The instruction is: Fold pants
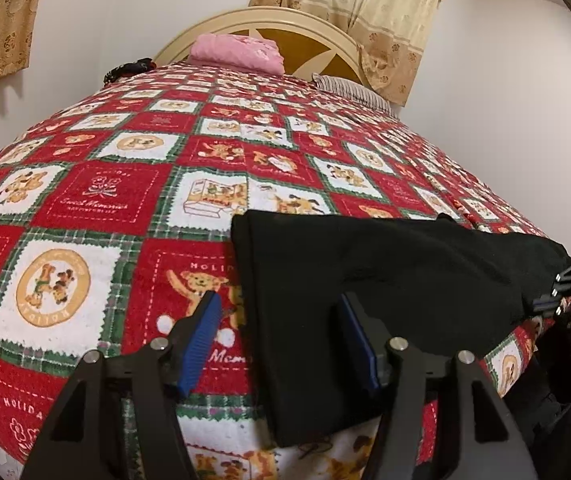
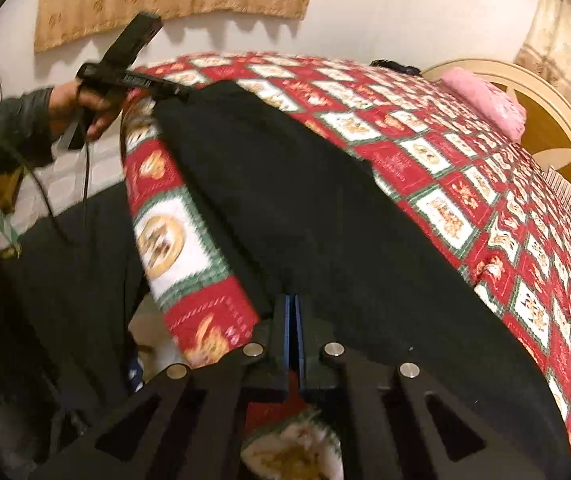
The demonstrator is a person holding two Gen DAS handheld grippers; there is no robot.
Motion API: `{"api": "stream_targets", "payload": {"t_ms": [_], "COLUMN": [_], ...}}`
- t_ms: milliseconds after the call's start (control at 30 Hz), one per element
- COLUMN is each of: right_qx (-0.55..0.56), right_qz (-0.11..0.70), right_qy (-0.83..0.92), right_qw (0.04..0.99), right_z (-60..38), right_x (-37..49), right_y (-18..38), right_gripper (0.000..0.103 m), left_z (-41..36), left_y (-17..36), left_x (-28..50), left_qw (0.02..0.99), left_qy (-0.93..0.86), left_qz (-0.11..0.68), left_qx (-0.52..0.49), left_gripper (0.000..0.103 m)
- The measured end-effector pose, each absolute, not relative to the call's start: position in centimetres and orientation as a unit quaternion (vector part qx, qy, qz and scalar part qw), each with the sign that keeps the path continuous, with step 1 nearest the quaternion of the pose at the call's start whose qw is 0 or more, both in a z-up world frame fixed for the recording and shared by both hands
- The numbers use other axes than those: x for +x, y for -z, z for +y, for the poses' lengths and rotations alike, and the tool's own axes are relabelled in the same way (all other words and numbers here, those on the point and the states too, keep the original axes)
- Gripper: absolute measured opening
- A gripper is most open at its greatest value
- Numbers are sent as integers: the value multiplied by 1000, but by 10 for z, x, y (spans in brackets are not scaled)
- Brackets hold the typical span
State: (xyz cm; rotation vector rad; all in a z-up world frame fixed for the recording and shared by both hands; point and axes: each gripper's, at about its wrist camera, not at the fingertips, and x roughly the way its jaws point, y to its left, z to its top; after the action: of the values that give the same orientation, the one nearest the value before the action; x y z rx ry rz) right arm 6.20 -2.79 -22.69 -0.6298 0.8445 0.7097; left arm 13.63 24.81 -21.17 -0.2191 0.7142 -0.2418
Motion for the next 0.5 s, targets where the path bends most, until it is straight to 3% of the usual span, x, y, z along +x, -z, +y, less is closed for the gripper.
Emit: {"api": "stream_targets", "payload": {"t_ms": [233,333,400,467,500], "right_qx": [-279,-269,-249,-223,-206], "right_qz": [415,414,410,406,405], "right_qy": [-342,-345,-346,-348,-349], "right_qw": [795,799,806,815,820], "right_z": [-34,-41,-47,-52,-53], "right_x": [71,76,84,96,105], "right_y": [227,214,203,192,187], "right_gripper": [3,10,35,47,47], "left_z": [238,221,209,190,180], "left_y": [189,169,160,155,155], "left_x": [123,117,118,124,127], "left_qw": [942,952,953,949,946], "left_qy": [94,99,114,145,157], "left_qz": [314,288,279,279,281], "left_qx": [-76,-43,-36,-36,-36], "left_gripper": [63,63,63,63,64]}}
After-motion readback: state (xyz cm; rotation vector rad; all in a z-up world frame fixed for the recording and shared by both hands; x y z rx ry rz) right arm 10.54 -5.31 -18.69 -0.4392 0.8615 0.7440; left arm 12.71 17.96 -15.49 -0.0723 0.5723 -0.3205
